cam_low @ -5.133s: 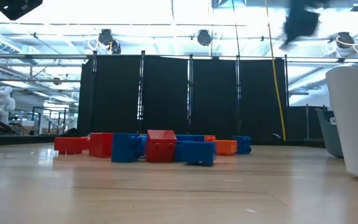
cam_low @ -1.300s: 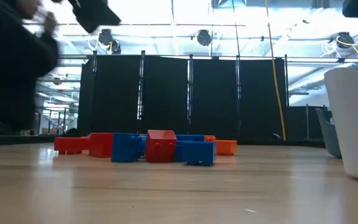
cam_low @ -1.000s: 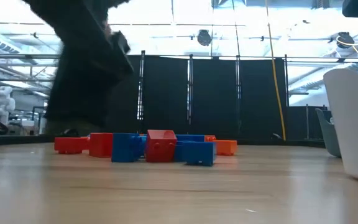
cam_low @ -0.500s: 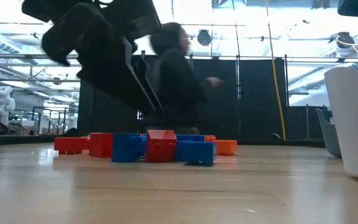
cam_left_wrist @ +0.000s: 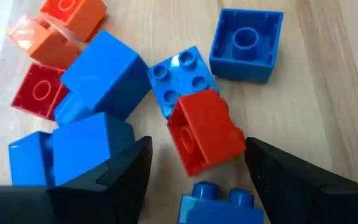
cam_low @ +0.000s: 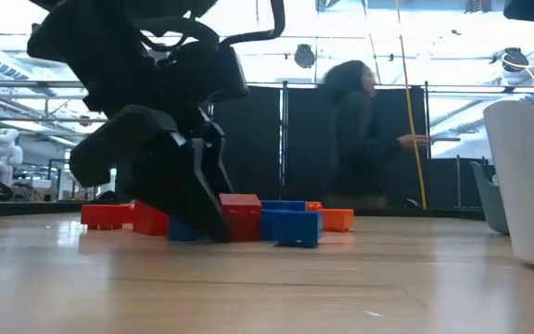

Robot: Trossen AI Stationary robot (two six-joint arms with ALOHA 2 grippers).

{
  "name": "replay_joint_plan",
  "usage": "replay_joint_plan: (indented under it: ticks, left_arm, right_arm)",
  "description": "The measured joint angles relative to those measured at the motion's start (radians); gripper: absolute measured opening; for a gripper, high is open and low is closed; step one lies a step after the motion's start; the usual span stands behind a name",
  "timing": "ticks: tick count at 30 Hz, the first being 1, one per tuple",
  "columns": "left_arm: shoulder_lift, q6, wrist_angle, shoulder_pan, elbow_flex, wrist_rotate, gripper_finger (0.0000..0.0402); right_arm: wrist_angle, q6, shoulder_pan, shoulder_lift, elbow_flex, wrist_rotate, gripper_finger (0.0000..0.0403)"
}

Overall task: Sort blocks by size
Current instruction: Put the small square red game piece into the white bin

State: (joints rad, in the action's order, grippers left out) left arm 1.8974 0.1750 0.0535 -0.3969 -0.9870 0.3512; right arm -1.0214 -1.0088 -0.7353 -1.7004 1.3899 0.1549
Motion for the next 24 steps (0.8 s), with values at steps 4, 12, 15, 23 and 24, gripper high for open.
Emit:
replay_joint_plan:
  ticks: [4, 12, 15, 23, 24]
  left_arm:
    - [0.014, 0.015, -0.009, 0.001, -0.002, 0.003, 0.0243]
    - [0.014, -0.004, -0.04, 0.005, -0.007, 0.052, 0.0137]
    - [0.013, -0.005, -0.041, 0.003, -0.02, 0.05, 0.0097]
    - [0.012, -0.001, 0.112, 0.002, -0.138, 0.05, 0.0097]
    - [0.009, -0.004, 0.135, 0.0, -0.158, 0.05, 0.0097]
  right_arm:
    - [0.0, 0.001, 0.0, 0.0, 0.0, 0.001, 0.0171]
    - [0.0, 0.0, 0.0, 0.0, 0.0, 0.005, 0.0171]
    - [0.0, 0.004, 0.0, 0.0, 0.0, 0.006, 0.0171]
    - [-0.001, 0.062, -0.017, 0.0, 0.0, 0.003, 0.0171]
    - [-0.004, 0.072, -0.022, 0.002, 0.0, 0.003, 0.0171]
